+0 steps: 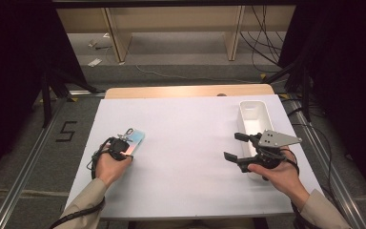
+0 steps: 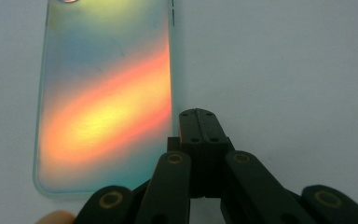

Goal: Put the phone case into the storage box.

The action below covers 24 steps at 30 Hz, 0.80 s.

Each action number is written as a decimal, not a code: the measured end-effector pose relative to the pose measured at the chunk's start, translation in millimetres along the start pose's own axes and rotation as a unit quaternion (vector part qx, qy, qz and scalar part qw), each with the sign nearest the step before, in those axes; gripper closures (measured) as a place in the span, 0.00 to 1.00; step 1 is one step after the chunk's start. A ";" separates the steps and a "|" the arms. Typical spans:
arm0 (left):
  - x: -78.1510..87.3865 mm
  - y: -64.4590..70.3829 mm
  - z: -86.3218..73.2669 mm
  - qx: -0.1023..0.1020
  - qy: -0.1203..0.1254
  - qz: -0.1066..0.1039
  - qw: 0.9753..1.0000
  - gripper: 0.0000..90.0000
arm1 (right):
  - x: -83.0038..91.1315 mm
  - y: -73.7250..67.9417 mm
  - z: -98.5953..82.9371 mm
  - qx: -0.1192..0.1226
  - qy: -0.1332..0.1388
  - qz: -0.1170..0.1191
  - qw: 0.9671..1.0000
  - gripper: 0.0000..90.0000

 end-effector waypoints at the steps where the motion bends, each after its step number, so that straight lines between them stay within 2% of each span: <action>1: 0.1 -0.4 -0.2 0.001 0.000 0.000 1.000 1.00 | 0.4 0.6 -0.1 0.000 0.000 0.000 1.000 0.23; 14: 0.1 -2.9 -0.4 0.009 0.001 -0.007 1.000 0.99 | 2.0 2.4 -0.5 0.002 0.000 -0.001 1.000 0.23; 24: 0.3 -2.7 -0.6 0.007 0.000 -0.006 1.000 0.99 | 7.3 8.3 -2.6 0.007 -0.004 -0.012 1.000 0.23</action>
Point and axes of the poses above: each handheld gripper's, and its own axes: x roughly backward along the jaws, z roughly out of its top, y roughly to its right, the point moved 6 cm from there along -x, roughly forward along the jaws, and after that the axes turned 4 degrees about -z, right-handed, at the moved point
